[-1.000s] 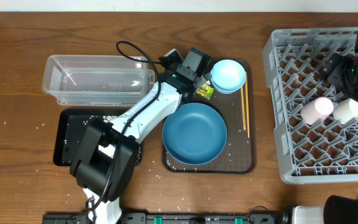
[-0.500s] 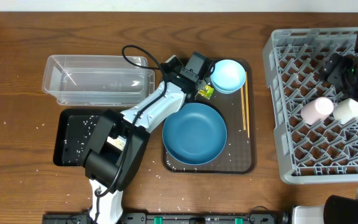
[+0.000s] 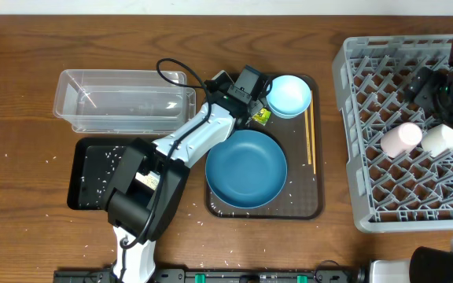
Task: Sort waste into correct bins and load items into the dishwasher rack
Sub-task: 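Reach the left gripper to the snack wrapper and grasp it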
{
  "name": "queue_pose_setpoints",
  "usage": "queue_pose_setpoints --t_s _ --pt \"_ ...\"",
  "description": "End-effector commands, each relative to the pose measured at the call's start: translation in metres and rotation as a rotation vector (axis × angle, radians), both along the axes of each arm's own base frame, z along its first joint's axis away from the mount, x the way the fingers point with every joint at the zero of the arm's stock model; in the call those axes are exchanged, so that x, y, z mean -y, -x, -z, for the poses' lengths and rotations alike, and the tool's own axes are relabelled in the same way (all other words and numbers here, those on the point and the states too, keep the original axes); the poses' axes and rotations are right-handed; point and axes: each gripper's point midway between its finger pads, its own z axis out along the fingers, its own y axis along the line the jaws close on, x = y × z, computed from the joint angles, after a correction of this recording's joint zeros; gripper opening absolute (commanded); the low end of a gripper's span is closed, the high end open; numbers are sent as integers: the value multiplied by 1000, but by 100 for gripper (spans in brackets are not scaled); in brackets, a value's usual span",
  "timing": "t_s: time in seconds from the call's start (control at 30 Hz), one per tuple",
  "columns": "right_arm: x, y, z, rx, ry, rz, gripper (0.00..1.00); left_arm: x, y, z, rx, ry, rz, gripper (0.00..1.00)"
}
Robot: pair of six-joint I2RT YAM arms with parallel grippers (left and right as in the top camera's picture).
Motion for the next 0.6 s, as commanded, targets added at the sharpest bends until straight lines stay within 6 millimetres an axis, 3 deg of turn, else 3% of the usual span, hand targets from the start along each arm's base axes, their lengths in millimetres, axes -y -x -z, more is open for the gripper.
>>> queue_pose_setpoints --t_s 0.0,0.27,0.57 --pt "3 0 -2 5 7 8 99 -1 3 3 -8 -3 -5 76" --pt "3 0 -2 6 7 8 99 -4 1 3 2 -17 -22 63" --pt "3 0 -2 5 7 8 99 -7 -1 7 6 -36 -33 63"
